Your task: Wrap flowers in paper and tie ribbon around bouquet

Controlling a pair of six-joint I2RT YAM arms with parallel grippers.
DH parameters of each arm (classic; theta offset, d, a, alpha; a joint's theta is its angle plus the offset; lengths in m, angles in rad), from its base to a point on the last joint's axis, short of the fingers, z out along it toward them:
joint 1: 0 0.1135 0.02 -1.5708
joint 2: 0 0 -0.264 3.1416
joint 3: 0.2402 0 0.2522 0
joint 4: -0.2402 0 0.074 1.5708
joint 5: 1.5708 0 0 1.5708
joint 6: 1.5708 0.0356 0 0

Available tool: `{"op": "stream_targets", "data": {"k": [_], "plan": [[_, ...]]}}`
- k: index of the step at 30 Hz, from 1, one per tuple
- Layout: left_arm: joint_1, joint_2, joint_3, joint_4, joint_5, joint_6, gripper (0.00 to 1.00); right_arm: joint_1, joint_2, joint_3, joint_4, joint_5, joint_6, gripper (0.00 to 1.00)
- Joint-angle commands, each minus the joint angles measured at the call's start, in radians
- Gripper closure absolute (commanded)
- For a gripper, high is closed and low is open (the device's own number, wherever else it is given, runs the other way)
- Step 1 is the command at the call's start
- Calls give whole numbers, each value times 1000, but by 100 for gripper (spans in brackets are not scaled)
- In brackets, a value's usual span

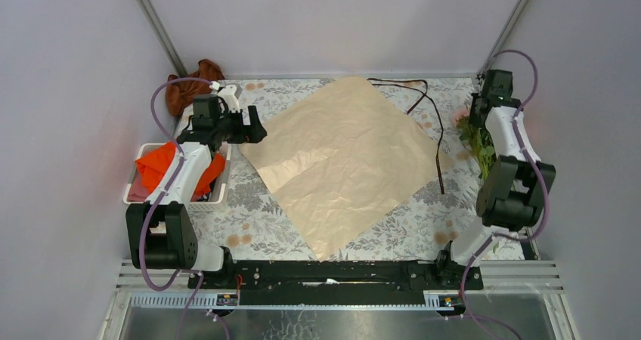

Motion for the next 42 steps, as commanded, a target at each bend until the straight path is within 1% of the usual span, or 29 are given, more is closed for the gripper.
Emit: {"op": "stream_targets", "data": {"k": [1, 4, 6, 10, 13, 15, 16, 19, 20, 21, 22, 24, 25, 26, 28, 30, 32, 36, 37, 40, 41, 42], "plan": [[-4, -17, 5, 33, 9, -5, 1, 5, -237, 31, 43, 20, 12, 100], [-4, -18, 6, 35, 12, 8, 1, 5, -361, 20, 89, 38, 38, 100], [-4, -11, 9, 34, 13, 9, 1, 5, -437, 19, 127, 7, 56, 100], [-4, -4, 13, 29, 21, 9, 1, 5, -586, 23, 232, -127, 119, 100], [-4, -11, 8, 25, 18, 22, 1, 5, -652, 31, 291, -290, 184, 100], [-4, -16, 7, 25, 17, 30, 1, 5, -677, 38, 327, -415, 252, 100], [-4, -18, 8, 23, 17, 34, 1, 5, -680, 46, 341, -511, 297, 100], [-4, -19, 11, 20, 22, 46, 1, 21, -655, 64, 396, -718, 445, 100], [-4, -17, 13, 18, 23, 49, 1, 51, -639, 66, 409, -747, 481, 100], [-4, -16, 16, 12, 22, 53, 1, 114, -623, 70, 407, -744, 488, 100], [-4, -14, 18, 6, 20, 57, 1, 194, -602, 74, 390, -706, 477, 100], [-2, -11, 21, -7, 17, 66, 1, 387, -540, 99, 339, -594, 432, 100], [-2, -12, 21, -9, 14, 69, 1, 458, -489, 125, 306, -564, 424, 100], [-2, -11, 20, -13, 15, 70, 1, 513, -429, 161, 274, -555, 426, 100], [-2, -11, 19, -18, 14, 71, 1, 574, -292, 253, 185, -526, 448, 100], [-1, -11, 16, -21, 12, 71, 1, 610, -153, 330, 128, -478, 489, 100], [0, -10, 12, -21, 6, 71, 1, 642, -29, 386, 121, -453, 503, 100], [2, 2, 10, -21, -3, 95, 1, 678, 216, 534, 120, -392, 446, 100], [3, 5, 10, -20, -2, 95, 1, 679, 314, 591, 96, -396, 437, 100], [4, 10, 8, -21, 3, 95, 1, 680, 524, 817, 14, -402, 405, 100], [5, 13, 7, -20, 3, 94, 1, 680, 574, 859, 5, -399, 398, 99], [6, 16, 6, -21, 4, 95, 1, 680, 615, 884, 3, -389, 390, 89]]}}
